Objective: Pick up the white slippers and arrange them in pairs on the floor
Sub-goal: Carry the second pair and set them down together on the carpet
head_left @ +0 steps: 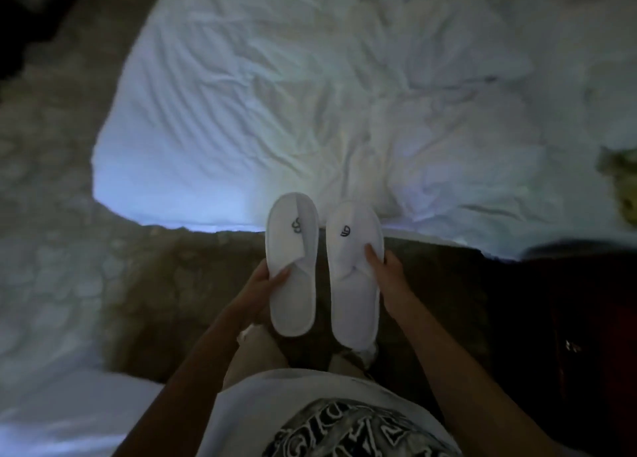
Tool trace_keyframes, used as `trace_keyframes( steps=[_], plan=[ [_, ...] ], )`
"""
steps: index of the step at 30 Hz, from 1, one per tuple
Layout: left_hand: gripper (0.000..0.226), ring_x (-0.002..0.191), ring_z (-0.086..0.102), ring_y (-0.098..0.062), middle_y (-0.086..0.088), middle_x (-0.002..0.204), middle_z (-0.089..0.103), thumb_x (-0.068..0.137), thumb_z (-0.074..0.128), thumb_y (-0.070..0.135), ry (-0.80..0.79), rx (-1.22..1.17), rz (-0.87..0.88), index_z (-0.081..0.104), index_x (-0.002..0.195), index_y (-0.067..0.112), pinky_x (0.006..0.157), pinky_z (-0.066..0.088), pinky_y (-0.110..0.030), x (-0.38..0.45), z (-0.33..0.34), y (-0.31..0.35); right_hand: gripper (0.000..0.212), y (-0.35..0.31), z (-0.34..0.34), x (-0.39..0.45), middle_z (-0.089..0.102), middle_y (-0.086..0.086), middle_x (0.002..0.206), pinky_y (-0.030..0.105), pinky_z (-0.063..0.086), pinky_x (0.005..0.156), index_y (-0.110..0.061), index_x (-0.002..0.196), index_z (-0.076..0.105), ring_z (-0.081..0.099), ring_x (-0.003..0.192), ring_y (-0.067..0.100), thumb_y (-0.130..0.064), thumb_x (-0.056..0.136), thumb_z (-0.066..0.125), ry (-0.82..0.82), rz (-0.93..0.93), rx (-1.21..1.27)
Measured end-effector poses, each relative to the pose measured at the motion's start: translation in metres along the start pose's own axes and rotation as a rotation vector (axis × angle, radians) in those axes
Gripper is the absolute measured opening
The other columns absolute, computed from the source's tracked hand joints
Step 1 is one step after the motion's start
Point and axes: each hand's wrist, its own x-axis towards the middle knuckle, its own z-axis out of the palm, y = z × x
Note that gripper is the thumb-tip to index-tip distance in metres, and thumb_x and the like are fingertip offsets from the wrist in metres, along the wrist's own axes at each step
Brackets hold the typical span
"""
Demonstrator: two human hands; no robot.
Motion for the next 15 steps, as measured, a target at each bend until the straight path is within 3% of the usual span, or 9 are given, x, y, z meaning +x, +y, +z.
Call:
trace_keyframes(
  steps=[3,5,8,12,15],
  plan=[
    [0.051,0.113,0.063,-0.039,-0.017,0.121,0.067,0.082,0.071,0.033,0.112,-0.152,-0.005,0.056,0.127,0.015,0.087,0.057,-0.052,-0.016,-0.085,-0.008,0.050,-0.019,0.084,0.004,0.068,0.005,0.117,0.043,0.056,0.084,-0.018,0.126,0.060,0.066,0.103,0.025,-0.048,0.086,0.063,-0.111,0.001,-0.106],
    [0.047,0.115,0.063,-0.040,-0.017,0.125,0.066,0.087,0.068,0.030,0.141,-0.243,-0.014,0.056,0.130,0.018,0.092,0.052,-0.060,-0.026,-0.147,-0.012,0.043,-0.027,0.148,0.005,0.068,0.004,0.114,0.038,0.056,0.078,-0.020,0.121,0.060,0.065,0.100,0.023,-0.047,0.087,0.063,-0.171,-0.010,-0.164],
    [0.047,0.113,0.065,-0.034,-0.013,0.122,0.068,0.087,0.067,0.029,0.195,-0.301,-0.023,0.056,0.131,0.016,0.088,0.057,-0.049,-0.044,-0.235,-0.008,0.049,-0.034,0.245,0.004,0.068,0.008,0.120,0.048,0.054,0.090,-0.016,0.124,0.060,0.065,0.106,0.030,-0.046,0.085,0.066,-0.247,-0.028,-0.269],
    [0.035,0.110,0.067,-0.028,-0.009,0.117,0.071,0.089,0.065,0.022,0.325,-0.375,0.021,0.062,0.123,0.017,0.082,0.058,-0.034,-0.060,-0.337,0.003,0.059,-0.046,0.379,-0.002,0.069,0.011,0.120,0.051,0.052,0.097,-0.010,0.128,0.061,0.065,0.108,0.032,-0.045,0.082,0.070,-0.331,-0.038,-0.387],
    [0.027,0.106,0.068,-0.027,-0.009,0.113,0.073,0.091,0.062,0.017,0.432,-0.490,0.049,0.064,0.118,0.019,0.087,0.056,-0.038,-0.063,-0.399,0.012,0.077,-0.058,0.465,-0.001,0.072,0.012,0.111,0.054,0.054,0.093,-0.010,0.120,0.065,0.069,0.100,0.033,-0.061,0.063,0.073,-0.383,-0.042,-0.481]
  ],
)
